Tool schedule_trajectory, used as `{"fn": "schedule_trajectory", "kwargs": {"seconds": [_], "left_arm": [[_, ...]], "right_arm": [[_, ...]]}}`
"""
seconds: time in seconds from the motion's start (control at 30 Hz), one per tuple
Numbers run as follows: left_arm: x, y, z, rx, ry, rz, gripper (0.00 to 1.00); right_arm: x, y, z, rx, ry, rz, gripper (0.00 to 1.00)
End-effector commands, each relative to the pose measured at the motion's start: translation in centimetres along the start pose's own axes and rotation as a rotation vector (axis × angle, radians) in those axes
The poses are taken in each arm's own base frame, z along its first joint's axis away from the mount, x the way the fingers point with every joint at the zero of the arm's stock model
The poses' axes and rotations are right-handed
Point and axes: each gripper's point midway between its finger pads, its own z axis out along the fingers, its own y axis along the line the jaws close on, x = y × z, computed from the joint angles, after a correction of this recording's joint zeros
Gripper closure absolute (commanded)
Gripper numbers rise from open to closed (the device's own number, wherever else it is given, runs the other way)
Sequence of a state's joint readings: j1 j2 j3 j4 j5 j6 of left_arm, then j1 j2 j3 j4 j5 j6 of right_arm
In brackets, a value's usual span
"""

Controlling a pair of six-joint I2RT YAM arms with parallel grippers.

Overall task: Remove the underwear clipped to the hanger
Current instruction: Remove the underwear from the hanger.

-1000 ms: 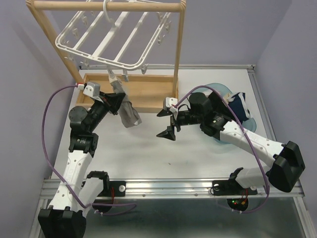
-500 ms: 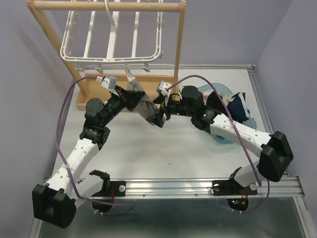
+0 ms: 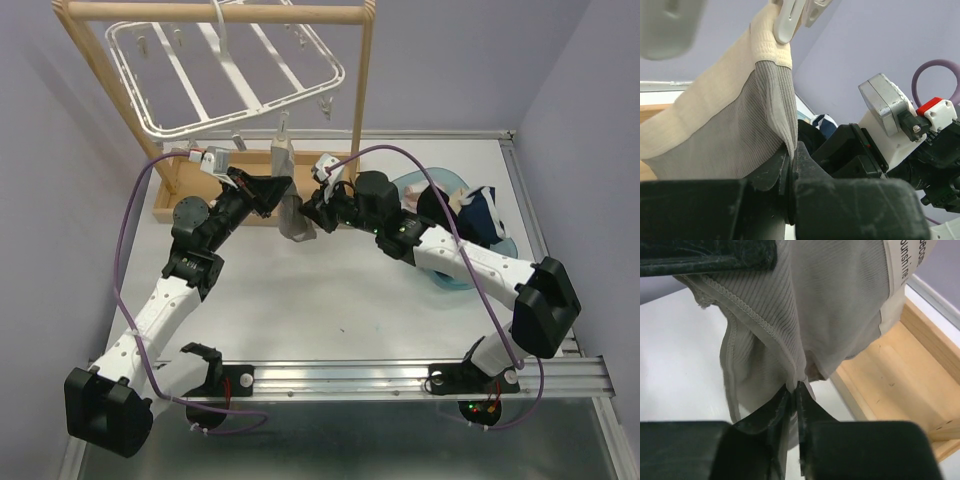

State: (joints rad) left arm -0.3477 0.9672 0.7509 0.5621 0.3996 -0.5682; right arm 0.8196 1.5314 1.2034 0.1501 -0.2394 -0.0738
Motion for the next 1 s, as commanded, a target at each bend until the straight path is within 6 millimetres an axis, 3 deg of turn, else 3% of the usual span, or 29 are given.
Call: {"fn": "schedule_trajectory", "kwargs": {"seconds": [0.0,0.03,0.2,0.33,0.53,0.87,0.97], "left_arm": [[-3.8,-3.1,0.1,0.089,-0.108,0.034,0.88],[-4.0,-3.3,0.0,0.090,-0.117,0.041,0.86],[-4.0,-3.3,-0.4,0.089,-0.123,0.058,0.79],[-4.1,-3.3,-0.8,0.084,-0.131,0.073,0.53],[-4.9,-3.3,-1.9,0.053,-0.161,0.148,0.30],[-6.3,-2.3,-3.3,-0.031,-0.208,0.333,0.23],[-6.8,-2.9,-3.0,0.001,-0.241,0.343,0.23]], "right_arm": [[-4.9,-0.2,0.0,0.018,-0.128,-0.014,0.94],[-4.8,0.0,-0.4,0.012,-0.128,-0.017,0.99],[-5.2,0.2,-2.0,0.008,-0.146,-0.043,1.00],[-5.9,0.0,-3.5,-0.001,-0.168,-0.058,0.99],[-5.5,0.0,-4.9,-0.034,-0.167,-0.089,1.00],[-3.8,-0.7,-6.5,-0.016,-0.125,-0.144,0.99],[-3.4,-1.8,-6.7,0.032,-0.112,-0.150,1.00]]}}
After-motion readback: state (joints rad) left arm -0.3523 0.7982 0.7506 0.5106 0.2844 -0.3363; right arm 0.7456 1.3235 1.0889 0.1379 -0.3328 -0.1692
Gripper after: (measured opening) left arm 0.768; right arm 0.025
